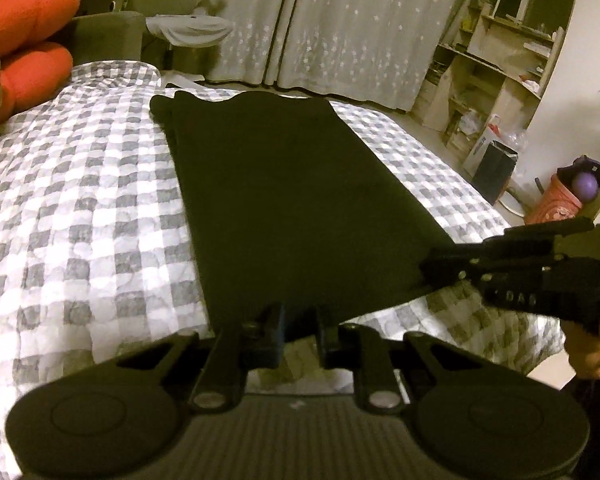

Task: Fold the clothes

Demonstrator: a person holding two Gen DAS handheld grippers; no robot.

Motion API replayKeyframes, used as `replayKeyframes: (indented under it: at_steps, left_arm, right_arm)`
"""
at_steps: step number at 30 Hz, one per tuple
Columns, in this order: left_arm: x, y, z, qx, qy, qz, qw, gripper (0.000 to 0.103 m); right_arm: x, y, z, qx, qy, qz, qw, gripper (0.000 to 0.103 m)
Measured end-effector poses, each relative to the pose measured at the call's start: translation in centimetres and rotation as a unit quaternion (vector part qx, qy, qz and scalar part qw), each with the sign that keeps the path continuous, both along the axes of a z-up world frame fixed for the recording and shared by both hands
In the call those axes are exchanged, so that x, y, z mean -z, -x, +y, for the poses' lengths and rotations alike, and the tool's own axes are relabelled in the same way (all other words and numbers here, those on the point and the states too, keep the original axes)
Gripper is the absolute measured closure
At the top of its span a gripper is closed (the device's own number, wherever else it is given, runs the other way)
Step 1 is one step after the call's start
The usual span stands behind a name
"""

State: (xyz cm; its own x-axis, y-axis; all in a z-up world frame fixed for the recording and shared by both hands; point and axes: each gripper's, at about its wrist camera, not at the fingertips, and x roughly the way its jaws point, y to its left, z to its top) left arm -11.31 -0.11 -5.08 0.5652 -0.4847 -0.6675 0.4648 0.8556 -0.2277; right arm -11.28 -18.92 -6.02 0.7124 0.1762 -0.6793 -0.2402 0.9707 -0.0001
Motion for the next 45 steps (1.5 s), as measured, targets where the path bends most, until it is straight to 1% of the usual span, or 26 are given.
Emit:
replayKeyframes:
  at_steps: [6, 8, 11, 20, 24, 29, 32, 34, 37, 40, 45]
  left_arm:
    - [0.1, 0.7, 0.3, 0.003, -0.003, 0.004, 1.0, 0.086]
    - [0.2, 0.8, 0.5, 0.002, 0.0, 0.01, 0.9999, 0.086]
    - [0.3, 0.8, 0.6, 0.001, 0.002, 0.015, 0.9999, 0.086]
    - [0.3, 0.9, 0.5, -0.002, 0.002, 0.016, 0.9999, 0.087]
    - [0.3, 0.8, 0.5, -0.002, 0.002, 0.016, 0.9999, 0.087]
    - [0.3, 0.8, 0.5, -0.001, 0.002, 0.016, 0.9999, 0.087]
    - [0.3, 0.7, 0.5, -0.001, 0.003, 0.017, 0.9998, 0.087]
    - [0.3, 0.6, 0.5, -0.001, 0.003, 0.017, 0.9998, 0.087]
    - [0.2, 0.6, 0.5, -0.001, 0.003, 0.018, 0.9998, 0.087]
    - [0.3, 0.5, 0.5, -0.001, 0.003, 0.019, 0.9998, 0.087]
    - [0.3, 0.5, 0.4, -0.002, 0.004, 0.021, 0.9998, 0.087]
  right_arm:
    - [0.2, 0.6, -1.8, 0.027, 0.009, 0.001, 1.0, 0.085]
    - [0.4, 0.8, -2.0, 0.034, 0.02, -0.001, 0.999, 0.082]
    - [0.4, 0.9, -2.3, 0.035, 0.016, 0.0, 0.999, 0.082]
    - [0.2, 1.2, -2.1, 0.032, 0.033, -0.01, 0.999, 0.081]
    - [-0.2, 2.1, -1.0, -0.004, 0.055, -0.038, 0.998, 0.073]
    - [-0.3, 3.1, 0.4, -0.066, 0.067, -0.058, 0.994, 0.071]
    - [-0.1, 3.3, 1.3, -0.097, 0.08, -0.061, 0.99, 0.066]
    - [0.2, 3.5, 1.9, -0.112, 0.093, -0.061, 0.987, 0.066]
    - [0.6, 3.6, 2.6, -0.127, 0.115, -0.062, 0.983, 0.066]
    - [1.0, 3.6, 3.1, -0.13, 0.131, -0.061, 0.981, 0.066]
    - [1.3, 3.3, 3.2, -0.128, 0.139, -0.062, 0.98, 0.066]
